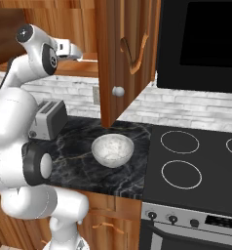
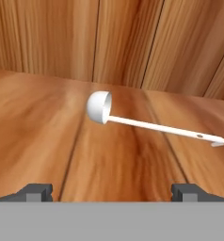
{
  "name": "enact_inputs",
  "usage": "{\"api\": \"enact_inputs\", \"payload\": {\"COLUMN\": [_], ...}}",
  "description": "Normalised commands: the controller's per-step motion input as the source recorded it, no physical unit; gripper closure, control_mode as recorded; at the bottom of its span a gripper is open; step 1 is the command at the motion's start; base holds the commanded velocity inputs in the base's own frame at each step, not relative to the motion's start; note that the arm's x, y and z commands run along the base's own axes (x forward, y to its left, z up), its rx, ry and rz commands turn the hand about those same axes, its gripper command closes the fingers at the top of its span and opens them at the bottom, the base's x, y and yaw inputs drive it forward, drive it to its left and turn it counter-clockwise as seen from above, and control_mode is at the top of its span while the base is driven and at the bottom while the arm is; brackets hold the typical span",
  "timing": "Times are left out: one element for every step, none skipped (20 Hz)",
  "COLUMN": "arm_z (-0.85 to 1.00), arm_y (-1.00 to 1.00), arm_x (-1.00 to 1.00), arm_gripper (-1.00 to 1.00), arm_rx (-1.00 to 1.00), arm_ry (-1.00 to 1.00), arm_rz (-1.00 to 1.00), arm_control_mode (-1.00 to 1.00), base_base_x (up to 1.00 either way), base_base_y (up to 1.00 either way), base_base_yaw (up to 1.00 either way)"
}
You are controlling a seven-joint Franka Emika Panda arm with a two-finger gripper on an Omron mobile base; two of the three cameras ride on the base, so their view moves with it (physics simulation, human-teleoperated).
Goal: Open the cabinet and move the ladle to the pot. Then close the cabinet.
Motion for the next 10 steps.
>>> {"api": "enact_inputs", "payload": {"arm_z": [0.00, 0.00, 0.00, 0.00, 0.00, 0.00, 0.00, 0.00, 0.00, 0.00], "arm_y": [0.07, 0.05, 0.02, 0.00, 0.00, 0.00, 0.01, 0.00, 0.00, 0.02], "arm_x": [0.29, 0.33, 0.32, 0.28, 0.29, 0.31, 0.29, 0.33, 0.33, 0.35], "arm_gripper": [-1.00, -1.00, -1.00, -1.00, -1.00, -1.00, -1.00, -1.00, -1.00, -1.00], "arm_rx": [0.00, 0.00, 0.00, 0.00, 0.00, 0.00, 0.00, 0.00, 0.00, 0.00], "arm_ry": [0.00, 0.00, 0.00, 0.00, 0.00, 0.00, 0.00, 0.00, 0.00, 0.00], "arm_rz": [-0.02, -0.03, -0.03, -0.02, -0.02, -0.02, -0.02, -0.02, -0.01, -0.01], "arm_control_mode": [-1.00, -1.00, -1.00, -1.00, -1.00, -1.00, -1.00, -1.00, -1.00, -1.00], "base_base_x": [0.00, 0.00, 0.00, 0.00, 0.00, 0.00, 0.00, 0.00, 0.00, 0.00], "base_base_y": [0.00, 0.00, 0.00, 0.00, 0.00, 0.00, 0.00, 0.00, 0.00, 0.00], "base_base_yaw": [0.00, 0.00, 0.00, 0.00, 0.00, 0.00, 0.00, 0.00, 0.00, 0.00]}}
